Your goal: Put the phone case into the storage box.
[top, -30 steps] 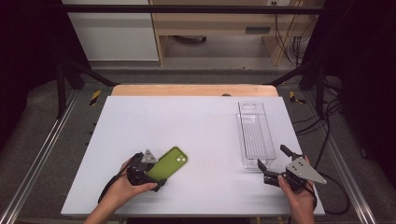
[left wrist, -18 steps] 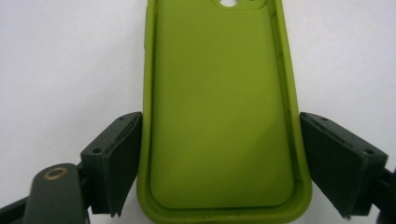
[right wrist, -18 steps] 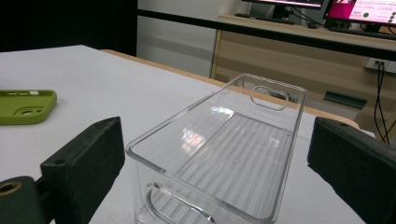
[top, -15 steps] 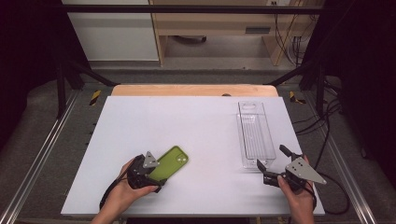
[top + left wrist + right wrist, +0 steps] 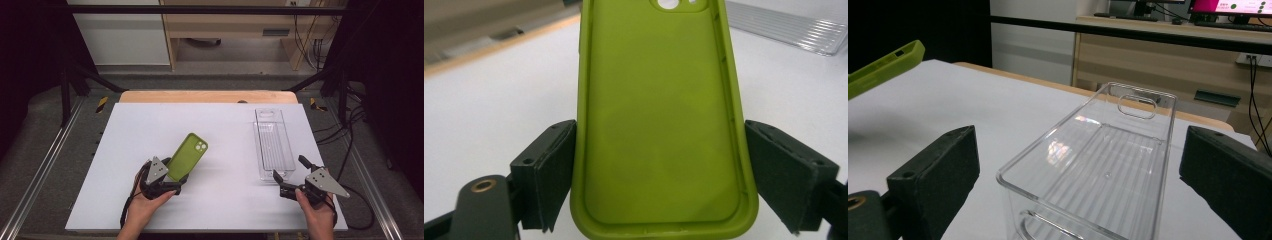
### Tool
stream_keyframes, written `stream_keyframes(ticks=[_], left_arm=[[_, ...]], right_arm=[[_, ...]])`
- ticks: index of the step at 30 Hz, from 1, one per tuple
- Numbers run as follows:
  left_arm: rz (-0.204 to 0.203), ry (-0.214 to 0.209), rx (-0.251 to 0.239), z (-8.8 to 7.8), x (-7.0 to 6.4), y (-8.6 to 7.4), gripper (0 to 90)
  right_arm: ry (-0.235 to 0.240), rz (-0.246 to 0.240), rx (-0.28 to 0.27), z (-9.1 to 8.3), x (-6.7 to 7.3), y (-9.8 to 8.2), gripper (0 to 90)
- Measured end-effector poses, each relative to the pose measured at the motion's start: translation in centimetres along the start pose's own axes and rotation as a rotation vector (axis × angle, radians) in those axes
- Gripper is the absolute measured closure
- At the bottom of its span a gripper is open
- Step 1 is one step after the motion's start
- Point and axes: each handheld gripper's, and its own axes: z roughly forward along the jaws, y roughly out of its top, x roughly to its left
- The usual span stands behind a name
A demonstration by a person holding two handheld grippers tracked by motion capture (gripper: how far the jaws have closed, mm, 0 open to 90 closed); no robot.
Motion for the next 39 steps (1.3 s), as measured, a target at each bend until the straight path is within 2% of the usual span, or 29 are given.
stream_keyframes(ticks=[1, 4, 6, 8, 10, 11, 12, 13, 14, 15, 17, 18, 19, 22, 25, 28, 29, 31, 32, 33, 34, 37, 39], left_arm=[[0.015, 0.014, -0.013, -0.2, -0.1, 0.1, 16.1], [0.022, 0.044, -0.053, -1.1, -0.1, 0.1, 16.1], [0.021, 0.066, -0.067, -1.4, 0.0, 0.0, 16.1], [0.005, 0.072, -0.074, -1.5, 0.1, -0.3, 16.1], [-0.013, 0.078, -0.077, -1.5, 0.2, -0.6, 16.1], [-0.013, 0.078, -0.077, -1.5, 0.2, -0.6, 16.1], [-0.011, 0.079, -0.082, -1.5, 0.1, -0.5, 16.1], [-0.011, 0.079, -0.082, -1.5, 0.1, -0.5, 16.1], [0.006, 0.085, -0.084, -1.6, 0.0, -0.5, 16.1], [0.006, 0.085, -0.084, -1.6, 0.0, -0.5, 16.1], [0.001, 0.088, -0.092, -1.8, 0.1, -0.5, 16.1], [0.000, 0.093, -0.095, -1.9, 0.2, -0.5, 16.1], [-0.003, 0.096, -0.098, -2.0, 0.2, -0.6, 16.1], [-0.017, 0.103, -0.109, -2.2, 0.3, -0.6, 16.1], [0.016, 0.118, -0.111, -2.2, 0.0, -0.6, 16.1], [0.025, 0.121, -0.116, -2.1, -0.2, -0.5, 16.1], [0.028, 0.122, -0.124, -2.1, -0.4, -0.4, 16.1], [0.031, 0.120, -0.126, -2.0, -0.5, -0.4, 16.1], [0.036, 0.120, -0.127, -1.9, -0.7, -0.4, 16.1], [0.043, 0.118, -0.126, -1.8, -0.9, -0.4, 16.1], [0.064, 0.124, -0.124, -1.7, -1.1, -0.3, 16.1], [0.067, 0.127, -0.144, -1.8, -1.5, 0.0, 16.1], [0.106, 0.143, -0.156, -2.0, -2.1, 0.3, 16.1]], right_arm=[[0.000, 0.000, 0.000, 0.0, 0.0, 0.0, 2.8], [0.014, 0.021, 0.008, 0.3, 1.3, 0.7, 2.7], [0.025, 0.025, 0.007, 0.5, 1.7, 1.0, 2.7], [0.052, 0.028, 0.013, 1.3, 3.1, 2.1, 3.5], [0.056, 0.018, 0.040, 2.1, 4.1, 2.8, 4.6], [0.056, 0.018, 0.040, 2.1, 4.1, 2.8, 4.6], [0.081, 0.011, 0.073, 3.0, 5.0, 3.4, 5.0], [0.081, 0.011, 0.073, 3.0, 5.0, 3.4, 5.0], [0.096, 0.007, 0.107, 4.2, 5.6, 3.9, 5.5], [0.096, 0.007, 0.107, 4.2, 5.6, 3.9, 5.5], [0.126, -0.005, 0.151, 5.7, 6.5, 5.1, 5.2], [0.126, -0.005, 0.151, 5.7, 6.5, 5.1, 5.2], [0.145, -0.002, 0.173, 6.7, 7.1, 5.8, 5.3], [0.176, 0.009, 0.205, 8.1, 7.9, 7.0, 6.2], [0.194, -0.010, 0.217, 9.1, 8.6, 8.0, 7.1], [0.221, -0.009, 0.212, 9.5, 9.3, 8.6, 7.9], [0.239, -0.012, 0.217, 9.9, 10.0, 8.8, 9.0], [0.246, -0.016, 0.222, 10.0, 10.3, 8.9, 9.7], [0.268, -0.005, 0.228, 10.3, 10.8, 8.8, 10.2], [0.268, -0.005, 0.228, 10.3, 10.8, 8.8, 10.2], [0.279, 0.001, 0.234, 10.5, 11.0, 8.8, 10.4], [0.311, 0.046, 0.236, 10.9, 11.6, 8.6, 12.3], [0.322, 0.068, 0.225, 10.9, 11.8, 8.6, 14.7]])
